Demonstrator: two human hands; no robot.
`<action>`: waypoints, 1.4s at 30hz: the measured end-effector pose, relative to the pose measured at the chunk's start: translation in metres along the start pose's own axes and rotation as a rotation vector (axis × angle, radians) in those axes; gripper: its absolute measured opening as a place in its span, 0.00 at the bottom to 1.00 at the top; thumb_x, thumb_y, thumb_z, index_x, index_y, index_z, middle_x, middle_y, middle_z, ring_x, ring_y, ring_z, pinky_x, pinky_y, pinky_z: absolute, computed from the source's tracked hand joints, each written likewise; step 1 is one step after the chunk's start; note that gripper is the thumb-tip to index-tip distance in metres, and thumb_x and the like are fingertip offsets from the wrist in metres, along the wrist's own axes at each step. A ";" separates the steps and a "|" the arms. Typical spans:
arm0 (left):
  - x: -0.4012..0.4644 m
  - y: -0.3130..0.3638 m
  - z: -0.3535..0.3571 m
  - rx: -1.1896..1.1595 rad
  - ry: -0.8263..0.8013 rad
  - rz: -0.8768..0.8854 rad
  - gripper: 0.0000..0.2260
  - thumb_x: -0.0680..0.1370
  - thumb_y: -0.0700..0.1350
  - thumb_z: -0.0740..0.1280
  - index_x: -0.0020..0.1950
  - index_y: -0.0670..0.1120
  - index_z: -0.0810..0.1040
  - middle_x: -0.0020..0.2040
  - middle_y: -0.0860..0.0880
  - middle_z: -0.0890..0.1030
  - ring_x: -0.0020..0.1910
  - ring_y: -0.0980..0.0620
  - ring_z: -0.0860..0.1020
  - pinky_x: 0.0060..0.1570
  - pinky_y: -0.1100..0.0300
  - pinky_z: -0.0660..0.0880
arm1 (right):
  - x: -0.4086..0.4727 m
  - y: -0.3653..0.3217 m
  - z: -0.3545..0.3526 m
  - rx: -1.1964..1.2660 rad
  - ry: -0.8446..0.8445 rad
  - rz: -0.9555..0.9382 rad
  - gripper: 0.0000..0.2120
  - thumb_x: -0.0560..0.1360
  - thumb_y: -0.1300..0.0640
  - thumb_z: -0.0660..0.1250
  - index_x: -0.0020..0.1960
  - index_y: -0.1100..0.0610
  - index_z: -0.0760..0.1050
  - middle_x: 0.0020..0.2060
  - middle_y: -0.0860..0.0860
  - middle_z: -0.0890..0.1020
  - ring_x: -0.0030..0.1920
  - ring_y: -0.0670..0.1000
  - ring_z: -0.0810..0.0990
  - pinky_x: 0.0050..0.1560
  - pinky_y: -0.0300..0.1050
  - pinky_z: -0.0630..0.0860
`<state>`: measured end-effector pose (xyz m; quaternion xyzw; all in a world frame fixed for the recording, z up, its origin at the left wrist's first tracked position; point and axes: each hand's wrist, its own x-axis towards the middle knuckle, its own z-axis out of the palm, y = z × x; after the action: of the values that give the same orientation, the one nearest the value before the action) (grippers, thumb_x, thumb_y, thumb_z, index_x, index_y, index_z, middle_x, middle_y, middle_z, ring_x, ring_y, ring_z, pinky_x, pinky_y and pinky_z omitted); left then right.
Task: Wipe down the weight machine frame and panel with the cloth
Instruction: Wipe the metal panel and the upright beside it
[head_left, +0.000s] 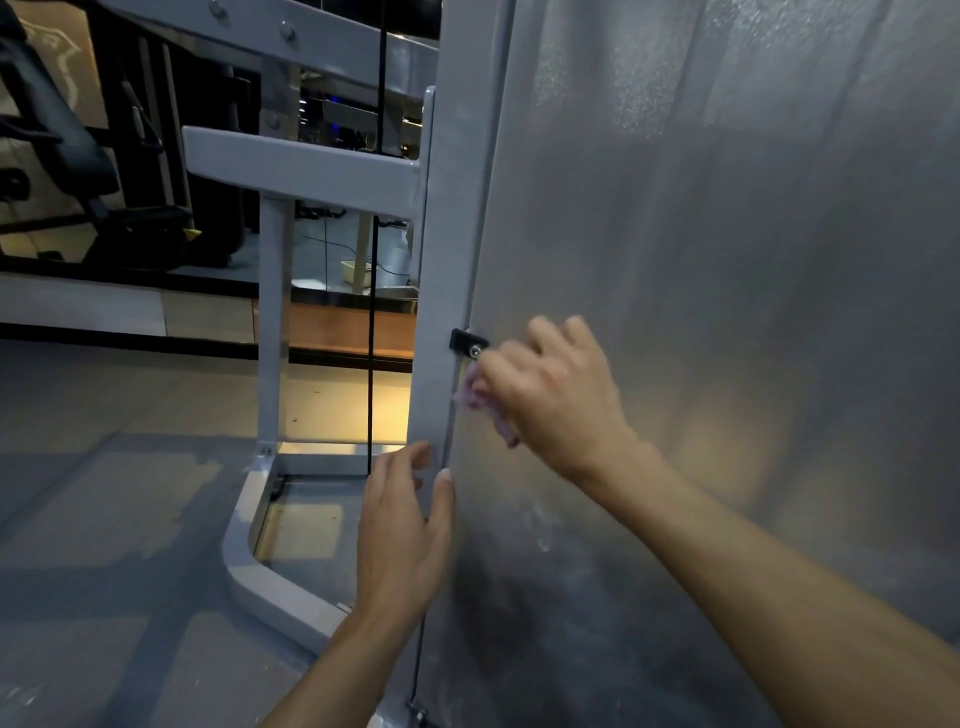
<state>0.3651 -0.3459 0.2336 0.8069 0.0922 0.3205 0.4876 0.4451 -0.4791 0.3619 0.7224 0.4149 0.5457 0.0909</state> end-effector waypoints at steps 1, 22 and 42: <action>0.000 -0.001 0.000 -0.009 0.003 -0.001 0.17 0.83 0.51 0.63 0.72 0.52 0.72 0.62 0.57 0.71 0.59 0.57 0.74 0.58 0.53 0.78 | 0.005 0.004 -0.003 -0.015 0.018 0.073 0.11 0.73 0.52 0.74 0.41 0.53 0.74 0.34 0.52 0.78 0.38 0.57 0.73 0.41 0.51 0.61; -0.010 0.015 0.000 -0.317 -0.324 -0.027 0.22 0.74 0.61 0.75 0.64 0.57 0.77 0.56 0.58 0.82 0.57 0.61 0.79 0.54 0.61 0.79 | -0.081 -0.040 -0.038 0.366 -0.219 0.492 0.07 0.73 0.45 0.65 0.45 0.48 0.75 0.39 0.45 0.79 0.40 0.51 0.76 0.38 0.49 0.67; -0.007 0.049 -0.002 -0.237 -0.048 0.039 0.06 0.82 0.43 0.68 0.56 0.53 0.81 0.45 0.52 0.84 0.44 0.54 0.81 0.39 0.60 0.77 | -0.137 -0.052 -0.071 1.251 0.060 1.506 0.07 0.80 0.62 0.69 0.44 0.54 0.78 0.32 0.47 0.81 0.32 0.52 0.84 0.33 0.52 0.82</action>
<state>0.3504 -0.3733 0.2728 0.7528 0.0263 0.3193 0.5750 0.3498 -0.5640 0.2612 0.7017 0.0621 0.1607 -0.6913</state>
